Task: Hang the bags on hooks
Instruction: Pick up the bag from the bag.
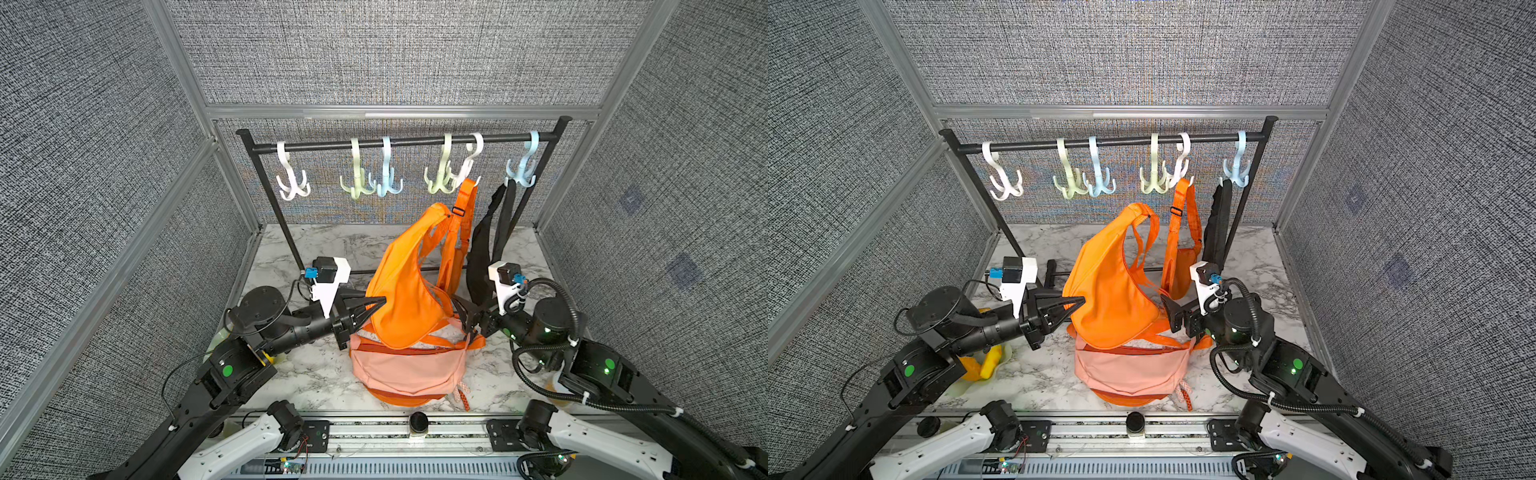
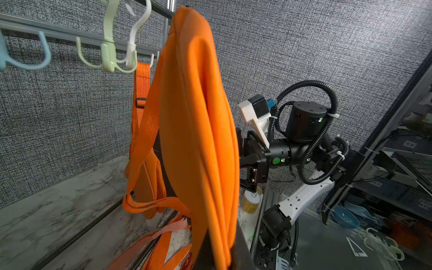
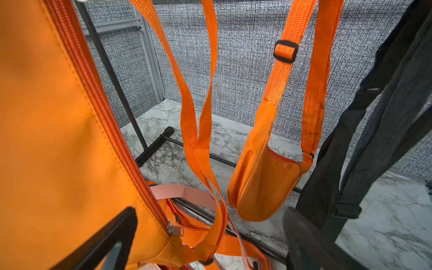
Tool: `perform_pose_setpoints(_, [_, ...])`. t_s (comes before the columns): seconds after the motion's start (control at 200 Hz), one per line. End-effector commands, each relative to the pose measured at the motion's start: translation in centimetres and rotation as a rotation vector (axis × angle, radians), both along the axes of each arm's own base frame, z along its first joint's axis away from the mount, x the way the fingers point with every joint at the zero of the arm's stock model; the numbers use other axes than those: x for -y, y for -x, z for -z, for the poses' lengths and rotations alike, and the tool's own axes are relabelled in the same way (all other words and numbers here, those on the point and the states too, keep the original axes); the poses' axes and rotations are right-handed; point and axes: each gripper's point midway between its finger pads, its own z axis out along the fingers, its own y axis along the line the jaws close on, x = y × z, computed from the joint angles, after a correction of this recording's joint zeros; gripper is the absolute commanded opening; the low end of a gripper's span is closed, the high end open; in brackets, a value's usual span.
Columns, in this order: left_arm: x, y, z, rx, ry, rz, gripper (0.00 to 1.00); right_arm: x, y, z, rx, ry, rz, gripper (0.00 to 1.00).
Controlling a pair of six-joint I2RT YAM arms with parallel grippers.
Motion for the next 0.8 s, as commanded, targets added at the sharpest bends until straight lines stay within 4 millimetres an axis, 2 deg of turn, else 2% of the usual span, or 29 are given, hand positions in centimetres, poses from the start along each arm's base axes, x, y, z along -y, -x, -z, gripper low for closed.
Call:
perform_pose_setpoints(0.0, [0.2, 1.8, -0.3, 0.026, -0.005, 0.096, 0.0, -0.7, 0.0, -1.1, 0.015, -0.016, -0.049, 0.99])
perform_pose_setpoints(0.265, [0.1, 2.2, -0.4, 0.021, 0.008, 0.11, 0.0, -2.6, -1.8, -2.9, 0.058, -0.069, -0.09, 0.99])
perform_pose_setpoints(0.47, [-0.4, 2.6, -0.8, 0.026, 0.03, 0.107, 0.0, -4.8, -4.1, -2.9, 0.058, -0.073, -0.091, 0.99])
perform_pose_setpoints(0.6, [-0.6, 2.6, -0.9, 0.025, 0.039, 0.1, 0.0, -4.6, -6.0, -3.4, 0.081, -0.116, -0.026, 0.99])
perform_pose_setpoints(0.795, [-1.0, 2.9, -0.7, 0.024, 0.057, 0.096, 0.0, -4.0, -7.5, -4.9, 0.119, -0.202, 0.0, 0.99])
